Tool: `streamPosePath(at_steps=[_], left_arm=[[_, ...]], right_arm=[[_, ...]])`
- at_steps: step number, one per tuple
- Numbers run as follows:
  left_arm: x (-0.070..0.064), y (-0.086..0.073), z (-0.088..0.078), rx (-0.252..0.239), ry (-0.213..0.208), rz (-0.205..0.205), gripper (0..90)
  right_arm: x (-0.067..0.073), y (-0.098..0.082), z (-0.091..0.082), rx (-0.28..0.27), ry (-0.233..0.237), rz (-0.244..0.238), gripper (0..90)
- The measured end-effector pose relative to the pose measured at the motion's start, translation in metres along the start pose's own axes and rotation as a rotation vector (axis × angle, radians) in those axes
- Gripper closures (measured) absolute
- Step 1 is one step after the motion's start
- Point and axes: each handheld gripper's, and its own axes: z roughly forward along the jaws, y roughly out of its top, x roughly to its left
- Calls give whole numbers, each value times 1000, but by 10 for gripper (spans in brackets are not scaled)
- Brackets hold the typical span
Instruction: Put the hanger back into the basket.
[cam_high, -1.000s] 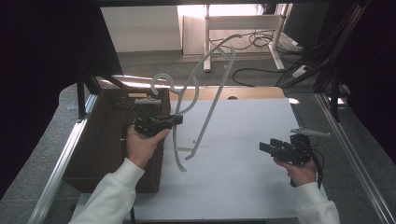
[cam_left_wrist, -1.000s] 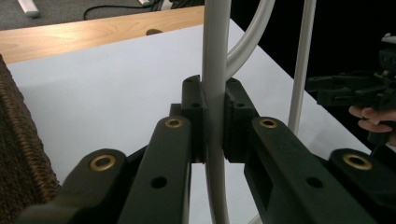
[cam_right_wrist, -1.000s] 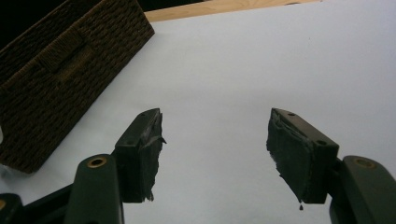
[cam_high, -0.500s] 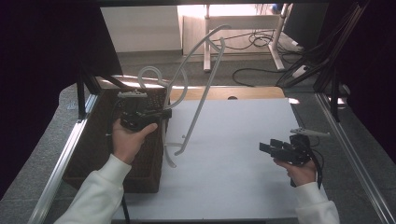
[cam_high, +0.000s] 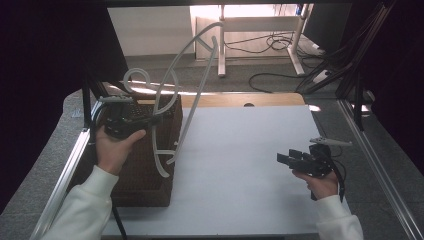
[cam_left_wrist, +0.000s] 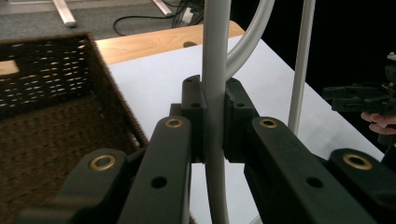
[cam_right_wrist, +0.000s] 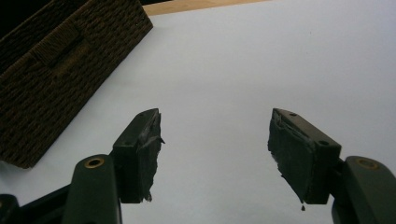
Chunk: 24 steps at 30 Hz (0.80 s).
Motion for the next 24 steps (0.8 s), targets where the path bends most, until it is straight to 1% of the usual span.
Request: streamPosePath(at_steps=[4, 9, 14, 18, 22, 24], left_arm=[[8, -2, -11, 3, 15, 1, 823], [20, -5, -26, -5, 23, -16, 823], [30, -7, -38, -1, 48, -20, 823], [41, -12, -45, 6, 77, -15, 823], [53, -19, -49, 11, 101, -24, 823], [59, -23, -50, 10, 105, -27, 824]], right_arm=[[0, 0, 1, 3, 0, 0, 353], [0, 0, 2, 8, -2, -3, 353], [1, -1, 4, 13, -2, -6, 349], [1, -1, 6, 20, -3, -7, 346], [1, -1, 6, 23, -5, -5, 343], [0, -1, 6, 23, -6, -3, 342]])
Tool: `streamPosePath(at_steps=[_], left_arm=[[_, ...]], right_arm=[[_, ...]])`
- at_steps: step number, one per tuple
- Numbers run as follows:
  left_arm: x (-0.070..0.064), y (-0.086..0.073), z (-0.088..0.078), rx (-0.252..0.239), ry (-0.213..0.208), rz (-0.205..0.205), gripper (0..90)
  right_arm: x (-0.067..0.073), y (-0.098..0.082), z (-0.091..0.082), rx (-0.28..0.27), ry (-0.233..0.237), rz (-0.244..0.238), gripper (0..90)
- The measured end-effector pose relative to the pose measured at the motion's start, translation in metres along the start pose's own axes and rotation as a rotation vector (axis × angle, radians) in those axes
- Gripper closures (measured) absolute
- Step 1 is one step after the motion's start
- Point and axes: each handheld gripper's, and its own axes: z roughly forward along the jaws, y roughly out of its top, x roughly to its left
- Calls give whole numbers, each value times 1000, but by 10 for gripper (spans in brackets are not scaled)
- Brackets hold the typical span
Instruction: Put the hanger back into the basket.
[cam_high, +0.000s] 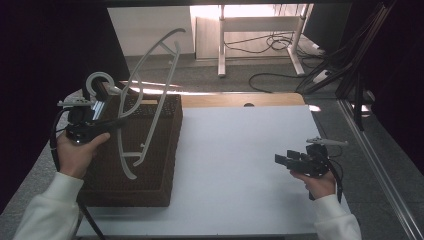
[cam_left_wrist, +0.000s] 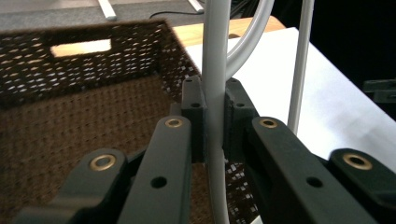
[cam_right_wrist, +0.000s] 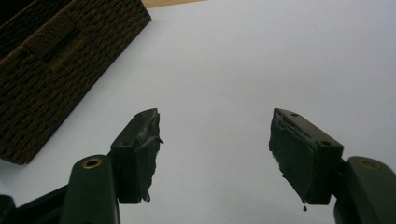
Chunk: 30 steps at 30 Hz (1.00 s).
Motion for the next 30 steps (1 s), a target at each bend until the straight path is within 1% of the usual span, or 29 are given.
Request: streamPosePath(at_steps=[5, 8, 10, 13, 18, 23, 30], left_arm=[[12, -7, -2, 7, 32, -1, 823], [17, -9, -3, 8, 41, 1, 823], [21, -10, -5, 15, 54, 16, 823], [27, -13, -6, 29, 70, 29, 823], [35, -18, -5, 57, 114, 49, 823], [44, -25, -5, 79, 152, 57, 823], [56, -38, 0, 116, 189, 76, 823]], right_arm=[[0, -1, -1, 1, -3, 4, 342], [0, -1, 0, 4, -6, 4, 342], [0, -1, 1, 3, -4, 7, 337], [0, -1, 2, 7, -6, 0, 336], [0, -2, 3, 16, -9, 2, 331], [-1, -2, 3, 13, -12, 3, 330], [-1, -3, 4, 21, -12, 3, 328]])
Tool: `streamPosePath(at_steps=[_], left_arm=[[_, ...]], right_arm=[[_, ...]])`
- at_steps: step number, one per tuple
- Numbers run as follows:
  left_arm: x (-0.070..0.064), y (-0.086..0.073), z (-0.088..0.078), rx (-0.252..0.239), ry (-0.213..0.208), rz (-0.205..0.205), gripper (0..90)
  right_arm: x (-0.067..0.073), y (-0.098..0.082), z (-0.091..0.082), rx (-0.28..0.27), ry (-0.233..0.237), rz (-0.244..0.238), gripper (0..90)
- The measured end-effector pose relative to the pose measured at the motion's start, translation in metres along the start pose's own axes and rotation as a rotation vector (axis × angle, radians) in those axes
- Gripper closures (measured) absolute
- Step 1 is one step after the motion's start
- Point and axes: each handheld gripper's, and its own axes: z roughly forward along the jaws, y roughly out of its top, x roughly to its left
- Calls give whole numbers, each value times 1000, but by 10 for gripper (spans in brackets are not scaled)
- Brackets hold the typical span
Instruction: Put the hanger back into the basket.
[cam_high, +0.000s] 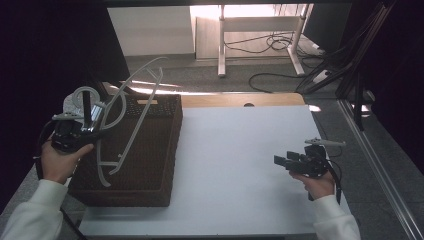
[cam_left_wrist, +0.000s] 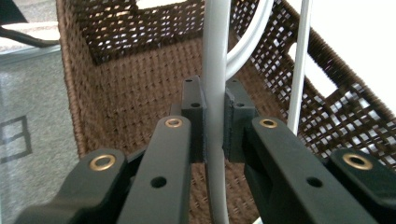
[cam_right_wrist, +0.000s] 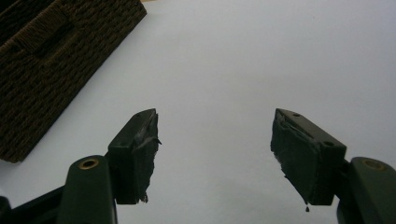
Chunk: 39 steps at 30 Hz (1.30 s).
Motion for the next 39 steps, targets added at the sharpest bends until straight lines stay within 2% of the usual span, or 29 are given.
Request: streamPosePath(at_steps=[12, 18, 25, 28, 29, 32, 34, 37, 39], left_arm=[[4, -13, 15, 65, 55, 25, 822], [4, -20, 26, 107, 67, 41, 822], [3, -27, 37, 164, 66, 51, 819], [3, -29, 41, 167, 44, 46, 806], [3, -29, 42, 178, 47, 52, 788], [0, -28, 44, 175, 66, 64, 498], [-4, -26, 43, 162, 65, 64, 394], [-11, -24, 39, 134, 63, 68, 309], [-18, -22, 36, 109, 40, 62, 291]], right_arm=[[-1, -1, 2, 3, -4, 1, 326], [-1, -1, 2, 5, -2, 2, 325], [-2, -1, 2, 6, -3, 4, 325], [-1, -1, 2, 6, -1, 4, 324], [-1, -1, 2, 7, 0, 4, 324], [-1, -1, 2, 7, 0, 5, 323], [-1, -1, 2, 6, 0, 5, 323], [-1, -1, 2, 6, 2, 5, 323], [-1, -1, 2, 8, 2, 3, 322]])
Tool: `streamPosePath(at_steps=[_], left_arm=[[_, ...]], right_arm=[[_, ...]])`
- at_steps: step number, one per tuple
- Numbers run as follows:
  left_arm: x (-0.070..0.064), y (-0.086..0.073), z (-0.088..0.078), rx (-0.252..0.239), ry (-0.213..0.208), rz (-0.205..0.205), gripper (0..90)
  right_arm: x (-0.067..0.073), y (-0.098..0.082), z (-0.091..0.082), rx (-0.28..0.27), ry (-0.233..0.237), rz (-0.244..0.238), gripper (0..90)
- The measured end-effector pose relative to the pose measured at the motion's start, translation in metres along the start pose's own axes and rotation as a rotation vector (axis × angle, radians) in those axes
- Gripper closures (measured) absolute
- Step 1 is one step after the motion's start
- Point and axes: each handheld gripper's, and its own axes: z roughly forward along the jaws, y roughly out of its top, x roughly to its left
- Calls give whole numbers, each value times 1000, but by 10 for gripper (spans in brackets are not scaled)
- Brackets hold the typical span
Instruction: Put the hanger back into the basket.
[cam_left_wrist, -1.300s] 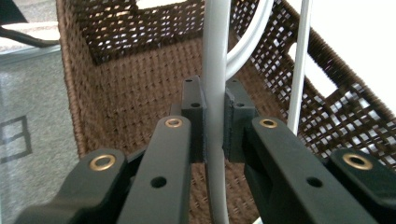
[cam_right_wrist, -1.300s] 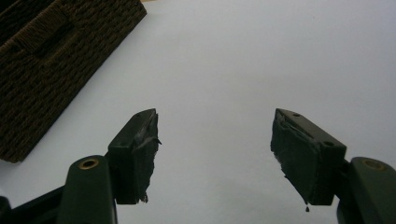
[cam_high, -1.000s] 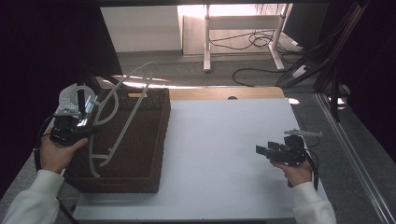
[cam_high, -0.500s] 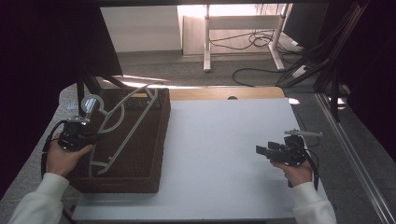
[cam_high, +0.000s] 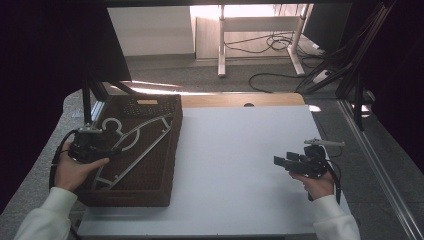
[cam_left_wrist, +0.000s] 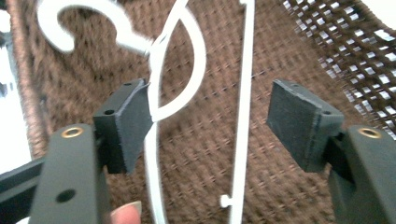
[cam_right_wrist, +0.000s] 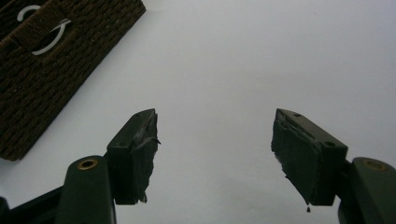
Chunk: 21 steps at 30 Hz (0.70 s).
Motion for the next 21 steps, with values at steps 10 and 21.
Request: streamPosePath(at_steps=[10, 21], left_arm=[[-46, 1, -1, -103, -166, -16, 281], [-91, -6, 3, -169, -275, 49, 282]], right_arm=[[1, 0, -2, -4, 6, -11, 311], [6, -2, -1, 8, 4, -96, 259]])
